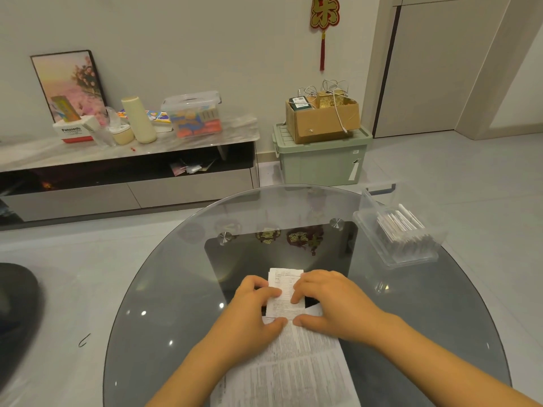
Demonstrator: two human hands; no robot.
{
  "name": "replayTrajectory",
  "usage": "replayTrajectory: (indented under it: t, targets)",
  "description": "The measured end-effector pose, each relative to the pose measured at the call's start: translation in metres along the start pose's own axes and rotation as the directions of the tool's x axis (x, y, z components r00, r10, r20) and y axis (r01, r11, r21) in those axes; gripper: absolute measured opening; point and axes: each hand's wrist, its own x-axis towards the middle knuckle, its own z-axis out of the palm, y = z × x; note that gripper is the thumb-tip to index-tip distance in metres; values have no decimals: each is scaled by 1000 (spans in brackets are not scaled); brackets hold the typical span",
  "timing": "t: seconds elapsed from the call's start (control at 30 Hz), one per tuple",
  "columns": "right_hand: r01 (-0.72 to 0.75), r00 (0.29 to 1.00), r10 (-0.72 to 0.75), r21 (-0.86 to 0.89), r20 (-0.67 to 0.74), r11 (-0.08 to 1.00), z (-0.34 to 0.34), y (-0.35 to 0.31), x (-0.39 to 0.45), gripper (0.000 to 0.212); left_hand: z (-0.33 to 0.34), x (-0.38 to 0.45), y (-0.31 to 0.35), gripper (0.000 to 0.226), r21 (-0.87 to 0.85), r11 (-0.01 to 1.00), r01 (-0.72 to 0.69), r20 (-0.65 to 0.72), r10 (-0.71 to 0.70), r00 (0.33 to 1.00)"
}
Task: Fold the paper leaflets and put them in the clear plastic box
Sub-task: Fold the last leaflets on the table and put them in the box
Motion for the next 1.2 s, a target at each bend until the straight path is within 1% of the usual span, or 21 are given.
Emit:
replayTrajectory:
  t: [0.1,0.2,0.3,0.37,0.4,0.5,0.53,0.57,0.63,0.7,0.87,0.93,0.97,1.03,1.1,1.13,1.2]
  targets:
    - [53,999,-52,-44,10,998,0,1,-1,30,0,1,-1,57,-1,1000,-12,0,12,1000]
    - [73,996,-76,-46,-52,996,0,-1,0,22,0,2,-3,52,82,995,-63,-47,67,997]
    - [0,994,1,12,-109,1000,-2,-2,1,20,2,3,-2,42,97,991,-90,-49,95,994]
    - [-57,988,72,108,-140,993,0,-1,1,16,4,6,-1,33,103,991,-89,-100,99,990]
    - [-88,983,111,153,-144,984,2,-1,1,15,6,8,-1,27,81,994,-73,-138,84,987]
    - [-173,969,208,233,-131,957,11,-2,5,17,9,13,2,11,-72,997,-5,-219,-11,976]
    - [-188,965,225,246,-134,951,13,-3,6,20,10,13,3,13,-114,993,11,-231,-37,972]
    - [-200,961,239,249,-137,948,14,-3,7,24,11,14,3,22,-143,989,24,-236,-58,970]
    - [-221,955,259,234,-144,947,15,-2,9,32,14,14,3,40,-175,984,37,-239,-79,968]
    - [-234,950,271,221,-156,947,15,-3,11,36,15,15,3,52,-182,982,40,-243,-84,966]
    - [-219,956,243,152,-166,964,21,-2,15,44,19,16,1,62,-109,994,18,-266,-47,963]
    - [-212,950,240,153,-199,965,22,0,17,43,18,17,-1,60,-89,996,-12,-301,-16,953]
    - [-210,948,237,144,-211,967,21,2,17,39,17,17,-1,54,-65,997,-35,-312,13,950]
    - [-199,957,215,96,-196,975,19,4,17,34,18,17,-2,38,9,995,-97,-299,95,949]
    - [-141,976,143,25,-163,990,18,7,17,34,19,16,-3,26,77,987,-142,-265,158,951]
    - [-110,985,107,-16,-135,994,16,7,16,35,19,16,-3,26,101,984,-145,-253,167,953]
    - [-67,996,63,-73,-64,995,11,10,15,42,18,16,-4,35,138,978,-156,-239,186,953]
